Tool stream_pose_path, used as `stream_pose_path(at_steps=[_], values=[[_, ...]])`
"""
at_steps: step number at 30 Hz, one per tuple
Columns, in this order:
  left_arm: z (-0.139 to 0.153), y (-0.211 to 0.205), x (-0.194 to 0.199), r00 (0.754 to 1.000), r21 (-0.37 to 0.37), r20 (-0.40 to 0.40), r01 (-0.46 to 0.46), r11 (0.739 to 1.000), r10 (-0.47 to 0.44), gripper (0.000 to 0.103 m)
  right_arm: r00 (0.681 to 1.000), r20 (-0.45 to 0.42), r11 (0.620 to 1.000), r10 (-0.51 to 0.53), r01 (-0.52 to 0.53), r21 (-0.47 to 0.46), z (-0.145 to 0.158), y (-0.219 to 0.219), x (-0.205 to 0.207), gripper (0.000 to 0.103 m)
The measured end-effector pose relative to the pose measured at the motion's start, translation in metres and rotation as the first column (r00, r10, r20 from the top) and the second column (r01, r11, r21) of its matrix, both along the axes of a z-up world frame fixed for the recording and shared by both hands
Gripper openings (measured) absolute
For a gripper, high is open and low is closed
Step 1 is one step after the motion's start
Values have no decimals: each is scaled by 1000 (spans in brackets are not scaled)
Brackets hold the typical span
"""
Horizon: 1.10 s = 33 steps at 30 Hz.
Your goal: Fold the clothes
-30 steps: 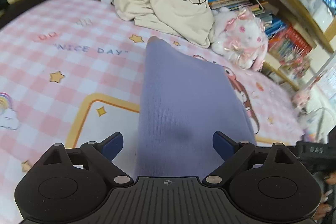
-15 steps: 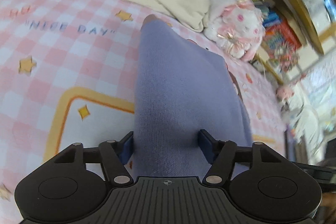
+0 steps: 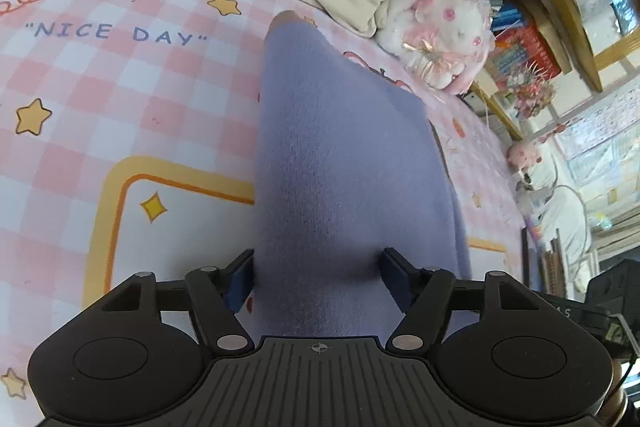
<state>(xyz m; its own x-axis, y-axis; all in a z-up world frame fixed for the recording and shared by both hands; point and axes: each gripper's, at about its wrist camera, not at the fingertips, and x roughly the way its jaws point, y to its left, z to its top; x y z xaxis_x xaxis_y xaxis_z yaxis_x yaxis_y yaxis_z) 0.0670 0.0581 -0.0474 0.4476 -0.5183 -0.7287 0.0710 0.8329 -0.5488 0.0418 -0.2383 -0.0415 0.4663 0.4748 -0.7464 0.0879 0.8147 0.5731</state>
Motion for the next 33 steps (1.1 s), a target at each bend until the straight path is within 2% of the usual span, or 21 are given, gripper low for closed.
stream_pose_path(at_steps=[1,3,7,10,14,19,25,33], values=[[-2,2,1,1000,-23,-12,-4,1000,4,69,1000,3,1000,5,-5,-4,1,2,1,46],[-1,-2,1,1000,-8,0,3,1000,-3,69,1000,13,1000,20,-20,-18,3,6,4,47],[5,-6,-4,1000,24,28,5,1000,-5,63,995,49,993,81,-77,-95,6,18,7,33],[9,-10,-8,999,48,48,5,999,-8,53,986,112,982,123,-105,-155,14,24,0,25],[19,-15,-15,995,80,98,13,997,-20,47,963,210,967,171,-124,-222,28,31,-10,23],[36,-15,-17,985,85,170,7,996,-21,47,926,295,945,234,-145,-294,45,40,-16,22],[47,-11,-5,977,81,213,-4,997,-13,46,896,347,930,276,-159,-331,58,47,-6,22],[52,-1,27,967,73,253,-27,997,7,46,867,390,914,311,-161,-372,67,63,28,22]])
